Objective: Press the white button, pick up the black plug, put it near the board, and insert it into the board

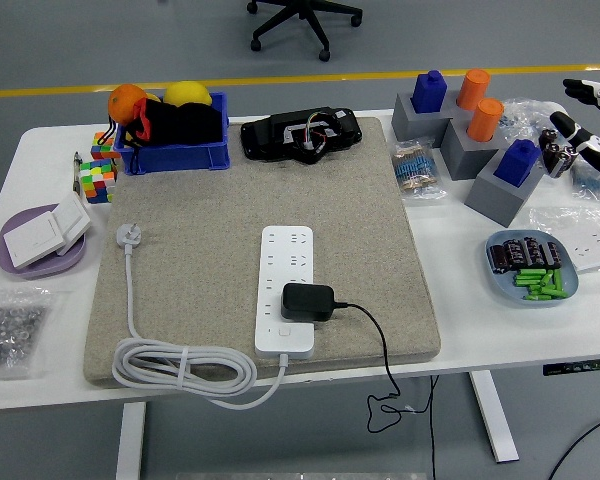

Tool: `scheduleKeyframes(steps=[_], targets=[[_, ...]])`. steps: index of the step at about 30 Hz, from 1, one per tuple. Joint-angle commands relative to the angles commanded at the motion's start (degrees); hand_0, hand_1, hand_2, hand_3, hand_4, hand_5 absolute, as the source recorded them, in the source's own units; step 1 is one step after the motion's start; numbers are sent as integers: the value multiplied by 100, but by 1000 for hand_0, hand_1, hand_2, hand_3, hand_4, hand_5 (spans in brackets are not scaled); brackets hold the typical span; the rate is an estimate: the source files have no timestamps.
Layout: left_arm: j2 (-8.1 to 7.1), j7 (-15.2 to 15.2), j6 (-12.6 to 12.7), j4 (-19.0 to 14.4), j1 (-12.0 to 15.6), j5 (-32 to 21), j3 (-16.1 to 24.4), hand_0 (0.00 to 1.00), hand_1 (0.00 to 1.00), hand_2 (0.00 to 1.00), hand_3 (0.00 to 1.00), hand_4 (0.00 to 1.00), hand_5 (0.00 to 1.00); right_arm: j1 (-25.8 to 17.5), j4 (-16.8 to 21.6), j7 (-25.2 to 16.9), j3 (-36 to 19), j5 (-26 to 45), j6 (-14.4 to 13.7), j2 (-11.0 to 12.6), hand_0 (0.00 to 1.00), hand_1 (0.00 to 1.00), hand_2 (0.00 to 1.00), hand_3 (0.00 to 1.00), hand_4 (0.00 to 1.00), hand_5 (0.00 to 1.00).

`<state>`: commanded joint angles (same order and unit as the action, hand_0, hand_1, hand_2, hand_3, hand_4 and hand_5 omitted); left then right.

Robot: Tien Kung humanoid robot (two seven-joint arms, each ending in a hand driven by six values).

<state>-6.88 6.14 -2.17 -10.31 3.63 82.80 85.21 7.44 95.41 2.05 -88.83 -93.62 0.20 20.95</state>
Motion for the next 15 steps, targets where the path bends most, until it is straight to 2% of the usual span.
scheduleKeyframes(steps=[10,11,15], targets=[[-42,19,3,0,-63,-75,-105,810,780,735,784,590,529,-164,131,2,-216,-55,-35,24,971,882,838,842,998,904],[-52,25,3,0,-95,-95,-140,810,780,734,784,589,528,-166,142,10,-252,-67,-37,22,971,878,832,837,998,856],[-88,27,-3,0,-137,-203,-338,810,780,734,784,589,528,-218,199,20,-412,-85,-43,32,971,878,832,837,998,856]])
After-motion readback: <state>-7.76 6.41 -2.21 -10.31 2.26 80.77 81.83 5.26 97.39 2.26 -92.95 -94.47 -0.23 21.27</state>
